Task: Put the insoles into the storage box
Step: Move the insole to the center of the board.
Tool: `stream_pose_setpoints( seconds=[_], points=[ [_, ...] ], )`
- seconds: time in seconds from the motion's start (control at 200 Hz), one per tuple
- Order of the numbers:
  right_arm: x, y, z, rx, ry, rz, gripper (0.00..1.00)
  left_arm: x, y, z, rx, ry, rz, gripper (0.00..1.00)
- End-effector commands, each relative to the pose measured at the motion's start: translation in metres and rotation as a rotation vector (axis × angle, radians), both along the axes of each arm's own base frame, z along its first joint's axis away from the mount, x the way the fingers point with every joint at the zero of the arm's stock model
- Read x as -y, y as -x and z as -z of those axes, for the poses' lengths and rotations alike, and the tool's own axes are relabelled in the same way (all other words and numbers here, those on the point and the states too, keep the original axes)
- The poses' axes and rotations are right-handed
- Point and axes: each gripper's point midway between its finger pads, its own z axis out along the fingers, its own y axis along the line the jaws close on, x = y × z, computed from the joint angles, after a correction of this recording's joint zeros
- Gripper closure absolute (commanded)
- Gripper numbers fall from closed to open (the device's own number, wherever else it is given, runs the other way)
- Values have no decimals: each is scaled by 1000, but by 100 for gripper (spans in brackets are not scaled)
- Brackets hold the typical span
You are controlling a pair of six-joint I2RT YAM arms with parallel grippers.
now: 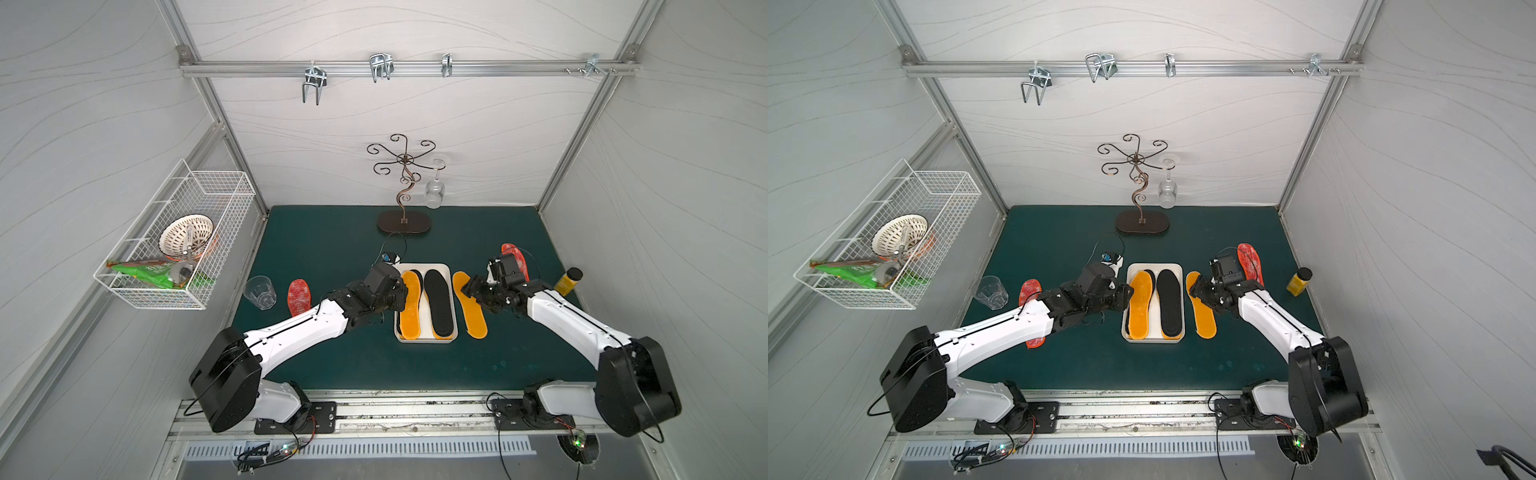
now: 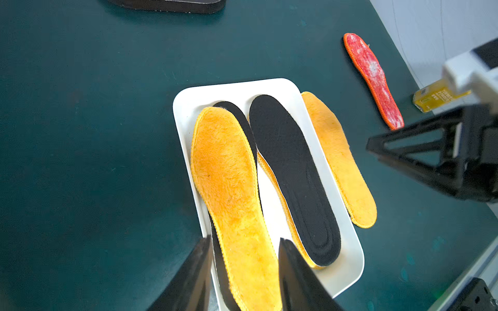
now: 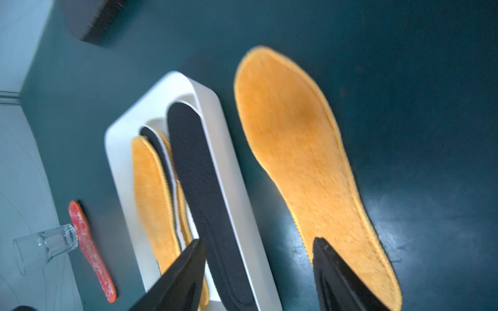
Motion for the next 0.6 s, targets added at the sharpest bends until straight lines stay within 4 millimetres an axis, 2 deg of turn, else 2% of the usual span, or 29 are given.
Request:
stream_pose_setpoints(
  seconds=[0.0,0.15,0.27,0.325,0.48,0.595],
  points=[
    [31,-17,-16,68,149,-17,30,13,-6,-24,34,122,56,54],
    [66,-35,-9,52,84,60,29,34,-5,-38,20,132,175,48],
    [88,-40,3,50,63,120,29,54,-5,-45,14,178,253,41],
    [90,-41,10,39,52,130,29,62,-7,-44,10,187,270,36],
    [85,-39,33,-30,27,112,30,84,-18,-28,-39,150,301,34],
    [81,-35,46,-49,4,115,32,94,-24,-23,-48,145,308,34]
  ],
)
